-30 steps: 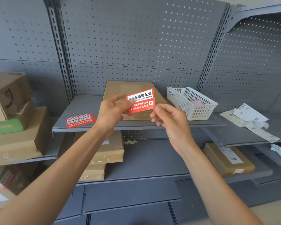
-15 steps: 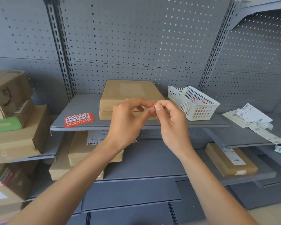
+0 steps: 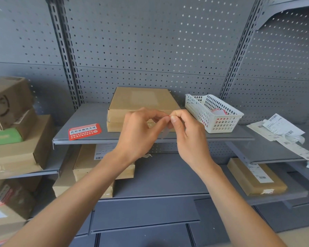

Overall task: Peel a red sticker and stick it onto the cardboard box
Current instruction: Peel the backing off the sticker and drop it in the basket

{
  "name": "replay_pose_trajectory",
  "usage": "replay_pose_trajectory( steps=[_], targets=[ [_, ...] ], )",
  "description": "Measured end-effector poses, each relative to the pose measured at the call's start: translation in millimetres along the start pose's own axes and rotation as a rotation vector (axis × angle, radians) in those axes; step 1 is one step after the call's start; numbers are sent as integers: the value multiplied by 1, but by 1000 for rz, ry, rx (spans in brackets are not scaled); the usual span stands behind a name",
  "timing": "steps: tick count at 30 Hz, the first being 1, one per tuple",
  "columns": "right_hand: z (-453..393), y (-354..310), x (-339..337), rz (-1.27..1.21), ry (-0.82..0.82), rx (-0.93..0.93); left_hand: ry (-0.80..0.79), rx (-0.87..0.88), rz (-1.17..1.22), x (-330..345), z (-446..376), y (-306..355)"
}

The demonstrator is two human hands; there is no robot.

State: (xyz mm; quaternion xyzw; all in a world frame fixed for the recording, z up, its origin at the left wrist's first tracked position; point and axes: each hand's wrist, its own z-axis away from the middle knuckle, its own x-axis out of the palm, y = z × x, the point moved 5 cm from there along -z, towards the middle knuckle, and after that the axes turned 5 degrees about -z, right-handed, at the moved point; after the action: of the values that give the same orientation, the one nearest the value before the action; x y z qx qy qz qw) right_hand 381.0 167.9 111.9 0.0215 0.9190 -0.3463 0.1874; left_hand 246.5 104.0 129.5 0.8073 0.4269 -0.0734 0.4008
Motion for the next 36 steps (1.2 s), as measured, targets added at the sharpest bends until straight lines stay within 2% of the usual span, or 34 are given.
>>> replay_pose_trajectory(
  steps=[5, 14, 19, 24, 36],
  targets=[
    [0, 3, 0, -109, -25, 63, 21, 13, -22, 2, -1, -3],
    [0, 2, 1, -64, -81, 69, 11, 6, -47, 5, -3, -9],
    [-2, 8, -5, -107, -31, 141, -6, -137, 91, 0, -9, -14],
    [-4, 17, -12, -182, 20, 216, 89, -299, 240, -13, -20, -35],
    [-6, 32, -20, -245, 77, 304, 235, -546, 426, -37, -24, -76]
  ],
)
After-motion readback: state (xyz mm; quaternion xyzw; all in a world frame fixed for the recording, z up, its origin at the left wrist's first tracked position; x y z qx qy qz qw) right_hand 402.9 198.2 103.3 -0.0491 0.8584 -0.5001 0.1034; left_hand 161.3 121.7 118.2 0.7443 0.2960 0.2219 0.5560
